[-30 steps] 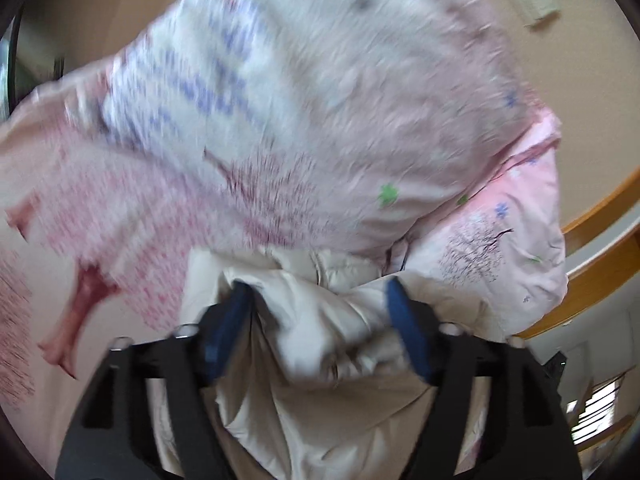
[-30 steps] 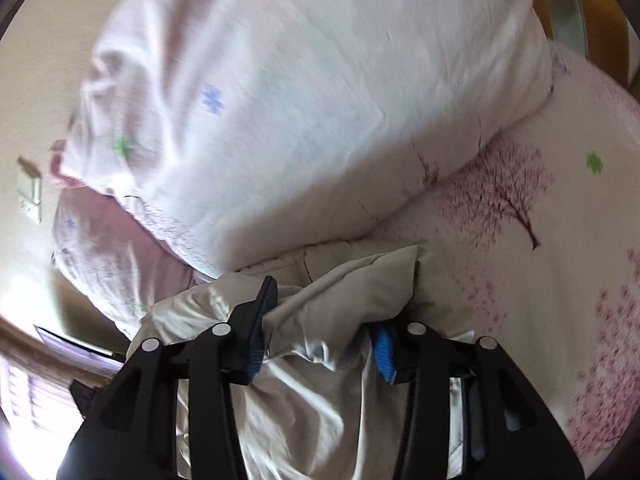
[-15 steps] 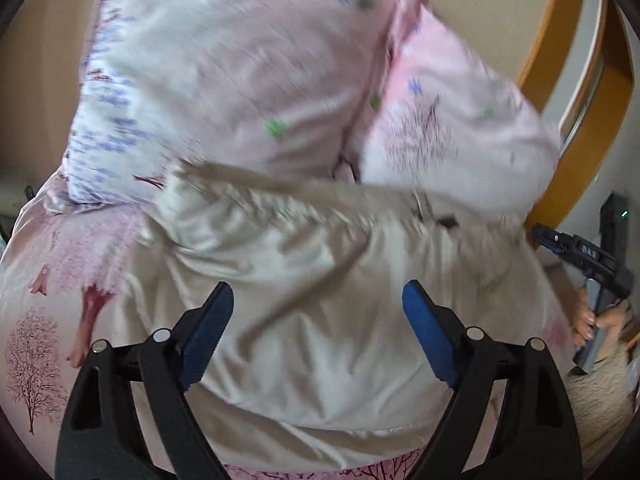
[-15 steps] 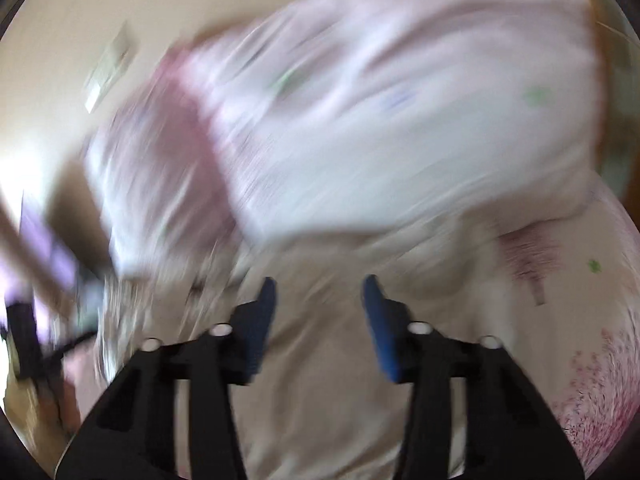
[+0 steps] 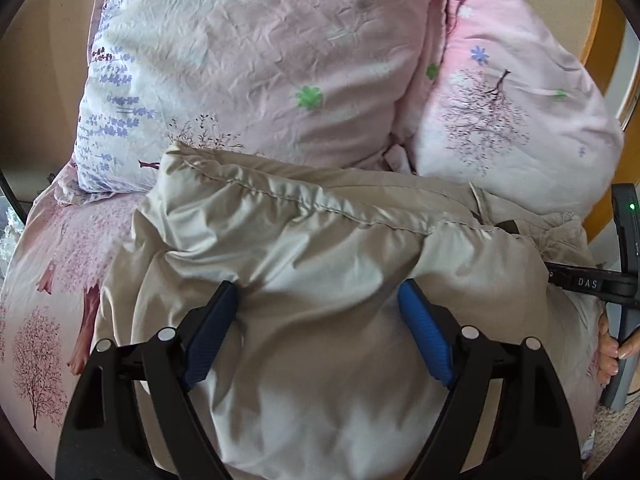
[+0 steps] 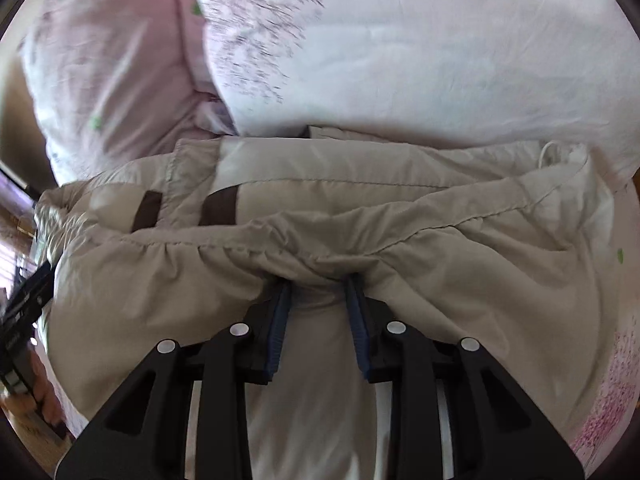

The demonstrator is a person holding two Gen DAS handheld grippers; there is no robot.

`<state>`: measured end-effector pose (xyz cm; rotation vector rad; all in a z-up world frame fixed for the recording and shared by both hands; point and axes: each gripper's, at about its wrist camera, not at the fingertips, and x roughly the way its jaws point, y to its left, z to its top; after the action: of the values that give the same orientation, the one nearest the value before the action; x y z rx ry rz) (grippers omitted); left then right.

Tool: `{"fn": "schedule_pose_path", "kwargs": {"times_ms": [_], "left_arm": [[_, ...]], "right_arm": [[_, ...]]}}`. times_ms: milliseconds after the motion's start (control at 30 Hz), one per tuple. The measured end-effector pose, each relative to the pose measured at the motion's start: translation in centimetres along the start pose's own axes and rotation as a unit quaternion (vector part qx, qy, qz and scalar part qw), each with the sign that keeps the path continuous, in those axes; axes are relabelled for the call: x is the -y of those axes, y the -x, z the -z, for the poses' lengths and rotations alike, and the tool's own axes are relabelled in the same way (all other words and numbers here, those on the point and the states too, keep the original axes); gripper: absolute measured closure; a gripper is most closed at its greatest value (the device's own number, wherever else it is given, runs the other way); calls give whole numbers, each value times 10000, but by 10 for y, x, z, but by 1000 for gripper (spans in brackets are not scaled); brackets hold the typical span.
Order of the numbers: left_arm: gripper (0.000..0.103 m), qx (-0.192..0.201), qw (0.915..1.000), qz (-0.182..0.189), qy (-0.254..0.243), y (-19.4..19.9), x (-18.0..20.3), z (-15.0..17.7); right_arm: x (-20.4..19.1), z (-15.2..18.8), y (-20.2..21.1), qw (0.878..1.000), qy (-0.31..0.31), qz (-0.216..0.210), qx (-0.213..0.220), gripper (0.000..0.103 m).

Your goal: Fold large clothes

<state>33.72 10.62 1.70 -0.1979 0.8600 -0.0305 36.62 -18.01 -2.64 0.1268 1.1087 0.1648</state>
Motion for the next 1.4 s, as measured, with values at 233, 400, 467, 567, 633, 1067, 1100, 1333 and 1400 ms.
{"fn": "schedule_pose_path", "kwargs": {"times_ms": [233, 400, 467, 567, 633, 1067, 1100, 1333, 1400], "left_arm": [[20, 242, 9996, -115, -5, 22, -11, 3], [20, 295, 9989, -344, 141, 29, -32, -2], [20, 138, 9989, -377, 248, 22, -40, -4], [20, 0, 9986, -402, 348, 10, -46, -2], [20, -84, 9982, -401, 431, 3, -51, -3], [21, 94, 9985, -18, 542, 29, -68, 18], [20, 140, 9982, 107, 572, 35, -71, 24], [20, -4, 9977, 3, 674, 19, -78, 37], [19, 18, 9979, -85, 635, 16, -74, 39]], "right_arm": [[22, 20, 24, 9986, -12, -379, 361, 73], [68, 36, 68, 9923, -414, -247, 1139, 71], [94, 37, 70, 9908, -696, 52, 1159, 71], [116, 38, 53, 9916, -953, 282, 830, 72], [122, 37, 39, 9922, -1034, 372, 589, 72], [130, 82, 79, 9884, -1104, -65, 1041, 71], [132, 94, 89, 9873, -1101, -179, 1131, 71], [138, 108, 54, 9881, -1315, -293, 748, 71], [144, 105, 46, 9862, -1433, -360, 745, 71]]}}
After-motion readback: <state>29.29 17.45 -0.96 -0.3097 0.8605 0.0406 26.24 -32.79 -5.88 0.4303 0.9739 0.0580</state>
